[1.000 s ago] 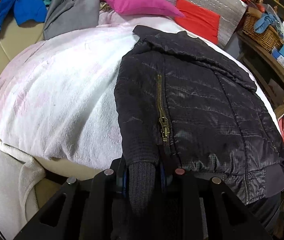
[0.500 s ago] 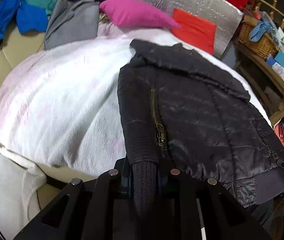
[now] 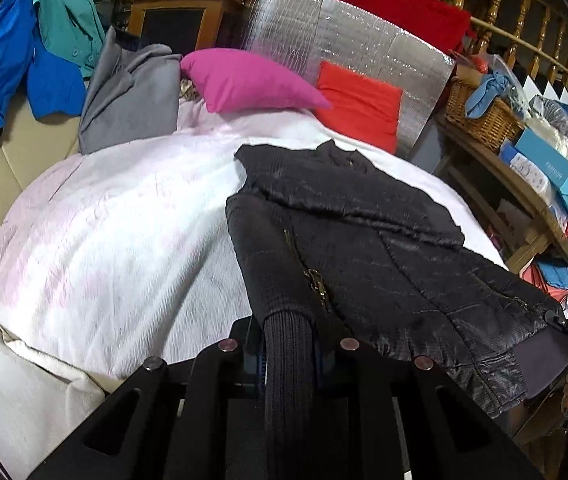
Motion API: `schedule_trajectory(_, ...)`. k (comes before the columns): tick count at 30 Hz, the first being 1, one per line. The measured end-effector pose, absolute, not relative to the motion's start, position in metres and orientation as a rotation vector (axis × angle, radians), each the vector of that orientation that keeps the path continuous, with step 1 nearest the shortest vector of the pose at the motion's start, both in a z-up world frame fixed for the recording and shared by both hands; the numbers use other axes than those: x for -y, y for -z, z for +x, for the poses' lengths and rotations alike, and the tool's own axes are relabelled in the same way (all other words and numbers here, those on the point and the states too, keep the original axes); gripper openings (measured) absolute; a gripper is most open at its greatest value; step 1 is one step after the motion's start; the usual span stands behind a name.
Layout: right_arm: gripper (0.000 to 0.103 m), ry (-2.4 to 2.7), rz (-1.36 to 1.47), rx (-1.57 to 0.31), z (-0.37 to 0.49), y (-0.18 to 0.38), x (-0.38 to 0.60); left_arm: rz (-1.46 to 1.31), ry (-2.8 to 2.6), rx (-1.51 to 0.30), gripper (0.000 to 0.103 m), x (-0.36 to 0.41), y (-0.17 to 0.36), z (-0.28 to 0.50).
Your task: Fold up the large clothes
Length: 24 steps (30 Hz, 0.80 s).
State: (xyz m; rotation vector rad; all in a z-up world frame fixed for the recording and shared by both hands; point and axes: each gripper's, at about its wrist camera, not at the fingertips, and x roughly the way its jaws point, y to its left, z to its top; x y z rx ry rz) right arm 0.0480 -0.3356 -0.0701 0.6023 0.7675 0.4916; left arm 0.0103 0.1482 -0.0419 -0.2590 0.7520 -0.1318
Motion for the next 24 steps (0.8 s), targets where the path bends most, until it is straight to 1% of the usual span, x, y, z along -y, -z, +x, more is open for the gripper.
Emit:
schedule_trajectory(14,0.012,-0.484,0.631,-0.659,0.080,0.034,0.337,-0.262,0.124,-0.657,0.019,-0.142,0.007,0.042)
schedule_trajectory(24,0.012,-0.473,0.634,-0.642,0.079,0.031,0.334,-0.256,0.106,-0.653,0.019,-0.139,0.007,0.036)
